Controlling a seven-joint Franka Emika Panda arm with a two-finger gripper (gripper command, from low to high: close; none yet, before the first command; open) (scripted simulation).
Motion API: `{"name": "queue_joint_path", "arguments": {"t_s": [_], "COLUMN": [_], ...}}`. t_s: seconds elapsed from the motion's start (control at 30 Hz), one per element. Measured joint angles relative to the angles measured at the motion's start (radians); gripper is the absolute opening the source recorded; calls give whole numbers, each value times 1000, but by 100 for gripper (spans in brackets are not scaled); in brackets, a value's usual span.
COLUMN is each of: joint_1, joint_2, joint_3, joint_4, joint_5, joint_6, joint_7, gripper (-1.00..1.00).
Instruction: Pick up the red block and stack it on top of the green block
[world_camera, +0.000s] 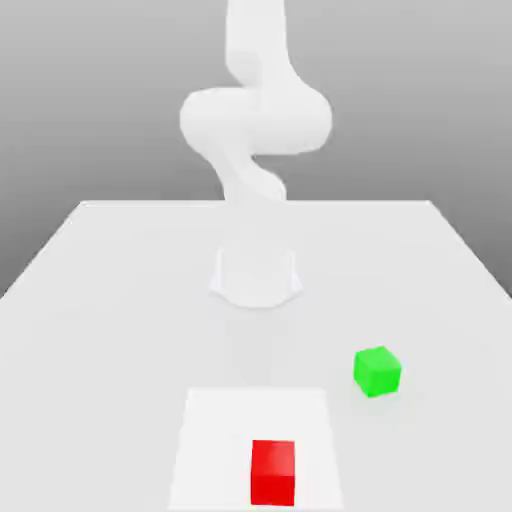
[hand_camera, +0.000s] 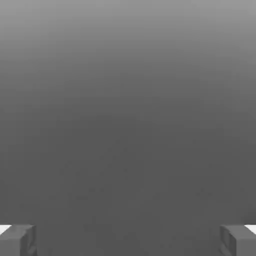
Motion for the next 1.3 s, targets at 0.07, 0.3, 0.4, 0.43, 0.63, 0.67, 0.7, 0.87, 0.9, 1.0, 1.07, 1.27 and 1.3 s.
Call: {"name": "queue_joint_path", "arguments": {"t_s": [0.07,0.3,0.4,0.43,0.63,0.67,0.7,0.87,0.9,1.0,1.07,1.27,1.3], "joint_1": [-4,-15,-18,-17,-11,-10,-8,-7,-5,4,4,2,0], "joint_2": [77,333,441,478,695,731,767,948,984,1079,1079,1054,1024], "joint_3": [7,27,33,34,36,37,37,40,37,27,27,29,33], "joint_4": [-15,-66,-88,-95,-139,-146,-153,-171,-167,-153,-153,-157,-162], "joint_5": [-5,-19,-25,-27,-32,-31,-29,-26,-30,-39,-39,-37,-33], "joint_6": [30,131,174,188,274,288,303,398,427,506,506,485,459], "joint_7": [9,39,51,55,75,77,79,87,90,97,97,96,93], "gripper": [0,0,0,0,0,0,0,0,0,-100,-100,-100,-100]}}
